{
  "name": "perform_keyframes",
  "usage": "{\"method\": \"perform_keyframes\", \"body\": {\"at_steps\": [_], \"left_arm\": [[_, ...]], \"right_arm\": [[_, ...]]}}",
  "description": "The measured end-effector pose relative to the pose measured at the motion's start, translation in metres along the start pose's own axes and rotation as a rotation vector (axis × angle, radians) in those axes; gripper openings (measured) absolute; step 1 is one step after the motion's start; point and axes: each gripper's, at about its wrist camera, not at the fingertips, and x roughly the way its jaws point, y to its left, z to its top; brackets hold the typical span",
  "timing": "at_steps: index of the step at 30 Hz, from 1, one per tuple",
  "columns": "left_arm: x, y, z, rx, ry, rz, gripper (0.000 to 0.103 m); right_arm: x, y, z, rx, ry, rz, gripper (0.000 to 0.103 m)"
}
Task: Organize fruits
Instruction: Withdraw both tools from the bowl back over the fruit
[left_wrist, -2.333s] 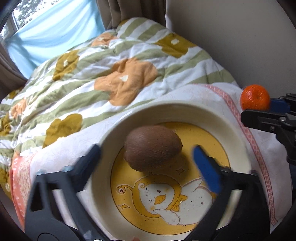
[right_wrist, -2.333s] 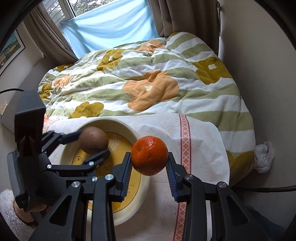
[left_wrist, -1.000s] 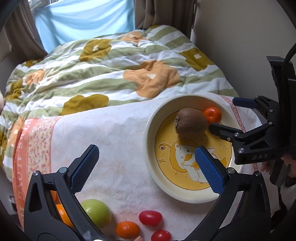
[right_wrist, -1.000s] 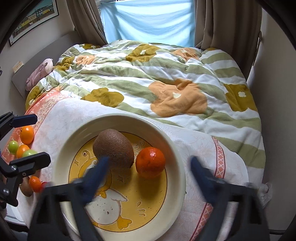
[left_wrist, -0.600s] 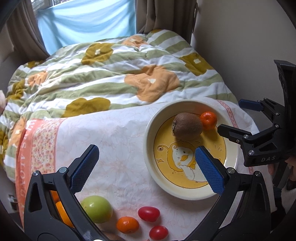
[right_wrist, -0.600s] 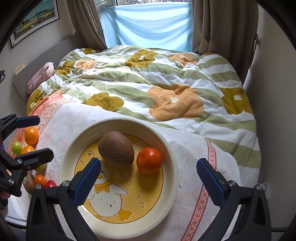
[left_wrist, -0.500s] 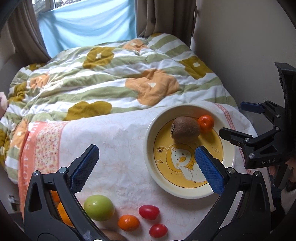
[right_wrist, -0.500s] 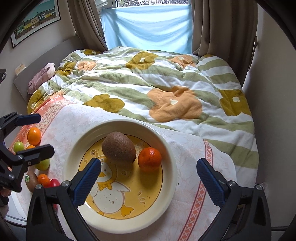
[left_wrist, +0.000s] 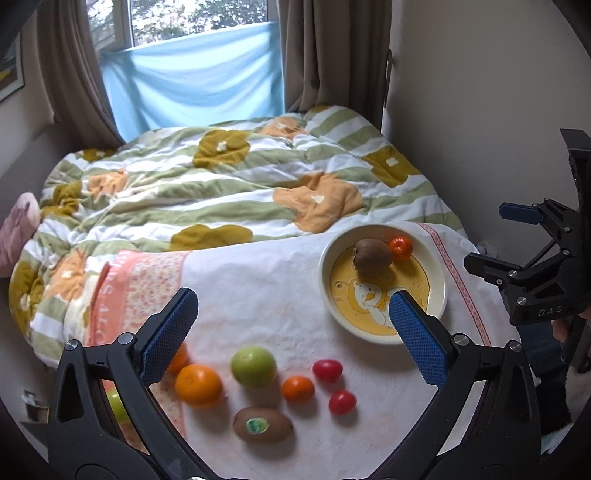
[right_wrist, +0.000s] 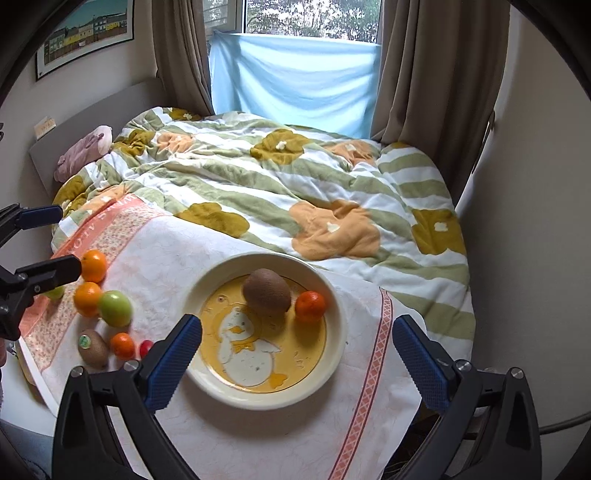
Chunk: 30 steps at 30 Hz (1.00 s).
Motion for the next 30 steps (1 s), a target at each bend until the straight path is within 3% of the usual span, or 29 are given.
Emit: {"method": "perform_keyframes", "body": {"at_steps": [4,10,15,21,30], "left_arm": [[-0.03,0.022,-0.015,-0.006,-0.034,0.008,0.103],[-0.063,0.063,-0.035,-0.011,-0.05,0.027,0.103],[-0.075,0.101,-0.053,0.005,-0.035,0.055,0.103],[-0.079,0.145,-0.083,-0.014,-0.019,0.054,0.103],[-0.051,0.188,-0.133,-0.001,0.018,0.03,0.103]], "right_arm": [[-0.027,0.034,-0.001,-0.001,-0.021,-0.029,0.103],[-0.048,0.081,-0.007,0.083,-0.033,0.04,0.103],[-0.056,0.127,-0.014,0.119,-0.04,0.033,0.103],[-0.049,0.181,-0.022,0.157,-0.023,0.02,0.103],[-0.019,0.228,-0.048,0.28,0.025,-0.015,0.103]]}}
